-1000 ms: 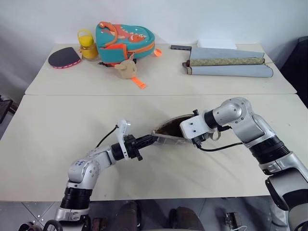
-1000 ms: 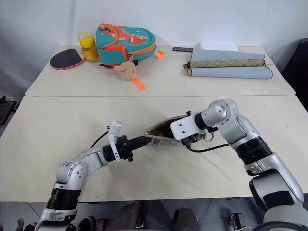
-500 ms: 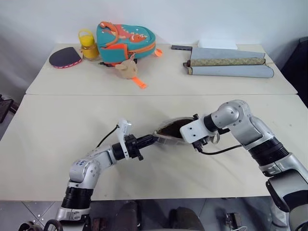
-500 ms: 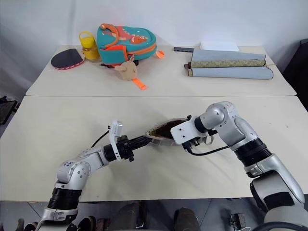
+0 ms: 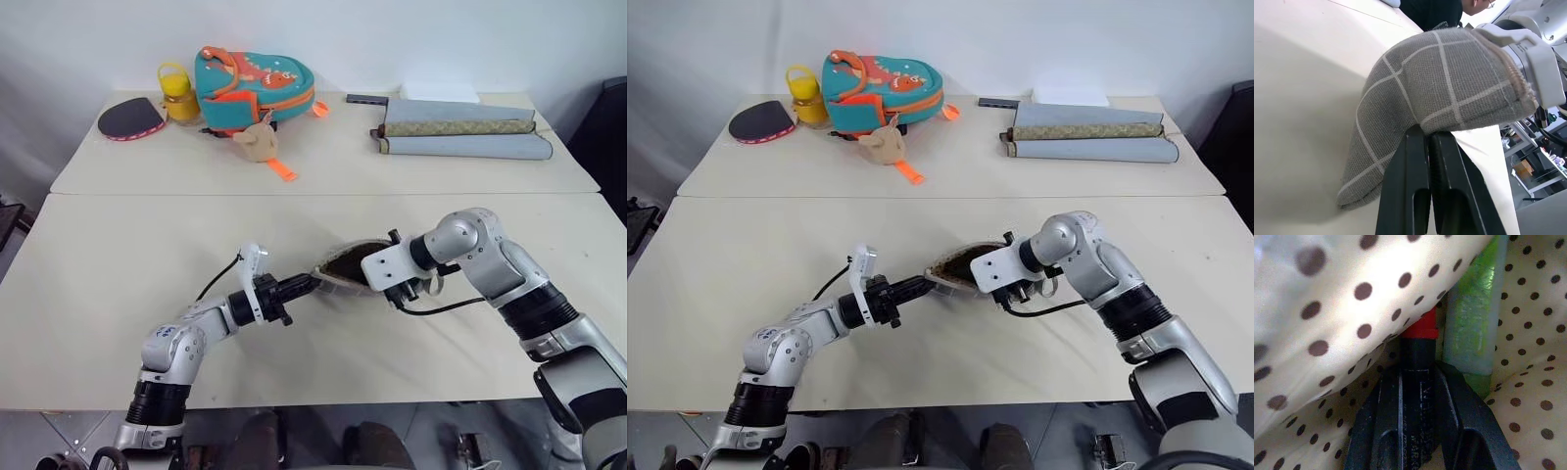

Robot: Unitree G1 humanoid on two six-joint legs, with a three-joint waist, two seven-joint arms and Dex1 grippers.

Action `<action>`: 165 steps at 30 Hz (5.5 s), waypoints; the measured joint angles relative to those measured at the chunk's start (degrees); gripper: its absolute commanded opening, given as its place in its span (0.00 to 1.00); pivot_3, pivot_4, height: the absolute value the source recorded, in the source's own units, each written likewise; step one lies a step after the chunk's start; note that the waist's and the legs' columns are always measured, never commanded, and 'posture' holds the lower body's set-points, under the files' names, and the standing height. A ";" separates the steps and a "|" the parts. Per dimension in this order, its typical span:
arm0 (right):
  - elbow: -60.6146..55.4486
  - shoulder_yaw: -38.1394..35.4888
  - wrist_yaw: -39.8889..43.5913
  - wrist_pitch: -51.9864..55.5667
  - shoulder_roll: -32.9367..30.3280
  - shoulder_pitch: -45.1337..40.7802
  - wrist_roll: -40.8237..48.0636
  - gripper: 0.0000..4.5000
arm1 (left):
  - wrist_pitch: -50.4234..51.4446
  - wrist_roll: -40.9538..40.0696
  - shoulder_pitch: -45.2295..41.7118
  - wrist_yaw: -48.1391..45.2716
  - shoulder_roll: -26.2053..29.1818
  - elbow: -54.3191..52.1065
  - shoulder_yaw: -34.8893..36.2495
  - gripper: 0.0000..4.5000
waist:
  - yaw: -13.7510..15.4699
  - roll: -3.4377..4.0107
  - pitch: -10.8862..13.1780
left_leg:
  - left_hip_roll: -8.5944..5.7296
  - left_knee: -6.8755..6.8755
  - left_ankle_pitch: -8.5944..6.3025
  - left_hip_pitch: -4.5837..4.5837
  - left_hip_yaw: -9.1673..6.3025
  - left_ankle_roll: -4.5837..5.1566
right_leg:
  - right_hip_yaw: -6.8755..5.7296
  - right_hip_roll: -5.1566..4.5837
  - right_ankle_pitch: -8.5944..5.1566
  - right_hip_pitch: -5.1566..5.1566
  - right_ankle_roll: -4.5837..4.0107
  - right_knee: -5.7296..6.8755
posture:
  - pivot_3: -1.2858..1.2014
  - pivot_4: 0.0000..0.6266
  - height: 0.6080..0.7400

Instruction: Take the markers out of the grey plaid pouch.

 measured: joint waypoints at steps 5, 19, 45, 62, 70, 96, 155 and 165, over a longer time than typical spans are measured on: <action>-3.07 -4.88 1.94 6.37 0.42 1.66 8.74 0.12 | -0.33 0.03 0.00 0.24 -0.04 -0.14 0.11 0.00 | 0.13 0.00 0.00 | 0.00 -0.06 -0.03 -0.23 -0.18 0.01 | -0.21 0.02 0.00 -0.02 0.00 -0.29 | 0.52 0.24 1.00; -11.28 -13.56 -1.60 18.14 4.95 2.90 25.92 0.12 | -1.76 0.24 -0.29 1.35 -0.28 -0.94 1.64 0.00 | 0.15 0.02 0.01 | -0.04 -0.14 -0.04 -0.32 -0.25 0.04 | -0.34 0.07 0.00 -0.02 0.01 -0.33 | 0.52 0.24 1.00; 10.85 -8.99 -7.95 -4.21 -10.55 6.26 9.20 0.12 | -4.94 1.22 1.26 1.70 5.21 -0.20 10.26 0.00 | -0.03 0.20 0.14 | -0.09 -0.15 -0.12 -0.32 -0.02 0.14 | -0.34 0.09 0.04 -0.04 0.09 -0.41 | 0.52 0.24 1.00; 14.00 -11.01 -6.74 -6.87 -9.34 5.27 9.39 0.64 | -4.14 0.89 1.40 1.91 4.56 -0.72 10.03 0.00 | 0.14 0.17 0.15 | -0.04 -0.11 -0.09 -0.28 -0.12 0.08 | -0.29 0.07 0.04 -0.01 0.08 -0.45 | 0.52 0.24 1.00; -1.72 -19.42 -1.98 11.14 -5.67 3.00 29.23 0.60 | -2.81 0.77 1.48 2.21 4.45 -2.07 9.99 0.00 | 0.14 0.25 0.20 | -0.03 -0.11 -0.09 -0.32 -0.19 0.09 | -0.30 0.06 0.04 -0.01 0.08 -0.39 | 0.52 0.24 1.00; -5.08 -12.81 -3.76 8.56 3.84 -7.29 28.19 0.01 | 12.38 -11.20 6.38 5.88 10.54 -14.31 11.97 0.00 | 0.05 0.23 0.19 | -0.07 -0.14 -0.10 -0.34 -0.23 0.10 | -0.27 0.06 0.04 -0.06 0.08 -0.38 | 0.52 0.24 1.00; 18.35 5.60 -16.00 -16.70 20.10 -8.57 -4.64 0.27 | 8.16 -11.50 6.69 -1.35 5.70 -2.07 8.64 0.00 | -1.54 0.21 0.18 | -0.01 -0.15 -0.03 -0.08 -0.22 -0.06 | -0.10 0.09 0.02 -0.06 0.04 0.15 | 0.52 0.24 1.00; 5.86 2.89 -7.21 -8.78 14.73 -4.25 1.52 0.23 | 7.38 -11.47 6.61 -0.35 3.84 -2.09 8.92 0.00 | -1.18 0.21 0.18 | -0.06 -0.17 -0.06 -0.24 -0.31 -0.03 | -0.13 0.02 0.02 -0.07 0.04 0.04 | 0.52 0.24 1.00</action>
